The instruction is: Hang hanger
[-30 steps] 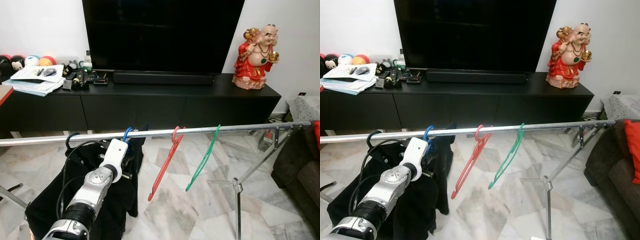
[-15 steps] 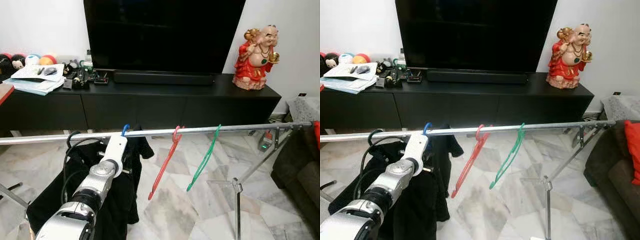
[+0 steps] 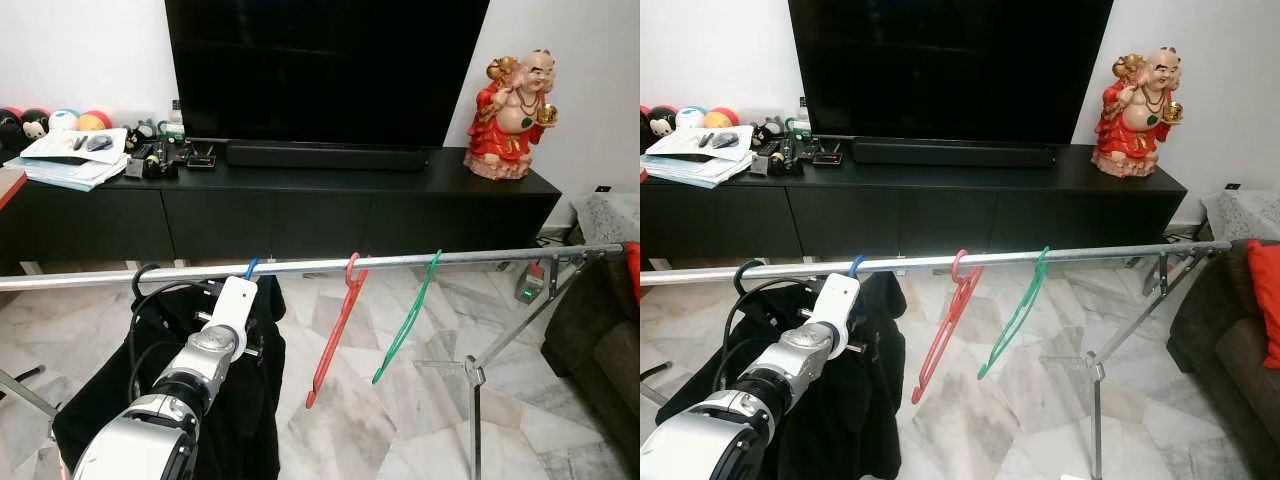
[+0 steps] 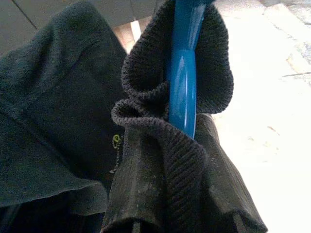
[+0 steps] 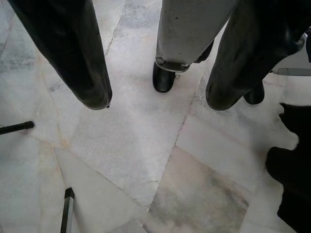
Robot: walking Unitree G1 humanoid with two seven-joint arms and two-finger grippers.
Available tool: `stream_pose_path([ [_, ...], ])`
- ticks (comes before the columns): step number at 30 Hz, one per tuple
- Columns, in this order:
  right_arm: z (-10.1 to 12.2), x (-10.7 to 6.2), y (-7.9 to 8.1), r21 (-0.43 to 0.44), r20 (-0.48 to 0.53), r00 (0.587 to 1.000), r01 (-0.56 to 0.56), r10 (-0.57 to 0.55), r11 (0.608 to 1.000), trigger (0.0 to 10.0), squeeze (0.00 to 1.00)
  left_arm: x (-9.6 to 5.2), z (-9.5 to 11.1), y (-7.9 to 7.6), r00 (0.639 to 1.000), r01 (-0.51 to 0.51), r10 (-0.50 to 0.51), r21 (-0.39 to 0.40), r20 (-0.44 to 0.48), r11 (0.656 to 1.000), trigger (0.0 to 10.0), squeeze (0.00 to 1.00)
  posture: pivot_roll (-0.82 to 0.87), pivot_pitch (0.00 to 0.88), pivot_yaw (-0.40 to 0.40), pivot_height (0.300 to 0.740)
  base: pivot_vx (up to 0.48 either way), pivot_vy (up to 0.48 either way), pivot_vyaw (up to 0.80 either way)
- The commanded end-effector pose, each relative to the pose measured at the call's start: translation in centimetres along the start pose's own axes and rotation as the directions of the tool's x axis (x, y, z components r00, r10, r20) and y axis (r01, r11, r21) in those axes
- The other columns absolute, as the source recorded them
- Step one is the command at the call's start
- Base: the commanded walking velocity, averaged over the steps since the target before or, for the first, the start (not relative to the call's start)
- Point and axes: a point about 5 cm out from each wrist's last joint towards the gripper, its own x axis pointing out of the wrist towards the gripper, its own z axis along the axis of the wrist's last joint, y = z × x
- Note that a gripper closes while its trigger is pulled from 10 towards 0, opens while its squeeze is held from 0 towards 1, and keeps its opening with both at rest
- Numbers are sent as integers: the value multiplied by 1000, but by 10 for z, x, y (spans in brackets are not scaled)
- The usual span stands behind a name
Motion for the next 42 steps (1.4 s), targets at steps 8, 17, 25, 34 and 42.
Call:
stream_pose_path([
  [8,1,0,-2,9,-2,1000,4,-4,1000,10000,0,-3,9,-7,985,88,-81,-42,151,995,10000,1000,112,0,-68,740,0,0,0],
  [17,0,0,-2,13,2,1000,-1,1,1000,10000,0,-14,4,-1,960,143,-129,-38,249,989,10000,1000,130,0,-72,740,0,0,0],
  [25,0,0,-3,13,0,1000,-3,3,1000,10000,0,-47,-14,22,937,142,-124,-31,326,989,10000,1000,145,0,-70,740,0,0,0],
  [34,0,0,-4,18,1,1000,-1,1,1000,10000,0,-101,-107,72,984,26,-16,-57,175,998,10000,0,165,0,-74,740,0,0,0],
  [42,0,0,-3,26,3,1000,1,-1,1000,10000,0,-105,-164,77,998,-17,18,15,-67,1000,10000,0,170,0,-69,740,0,0,0],
])
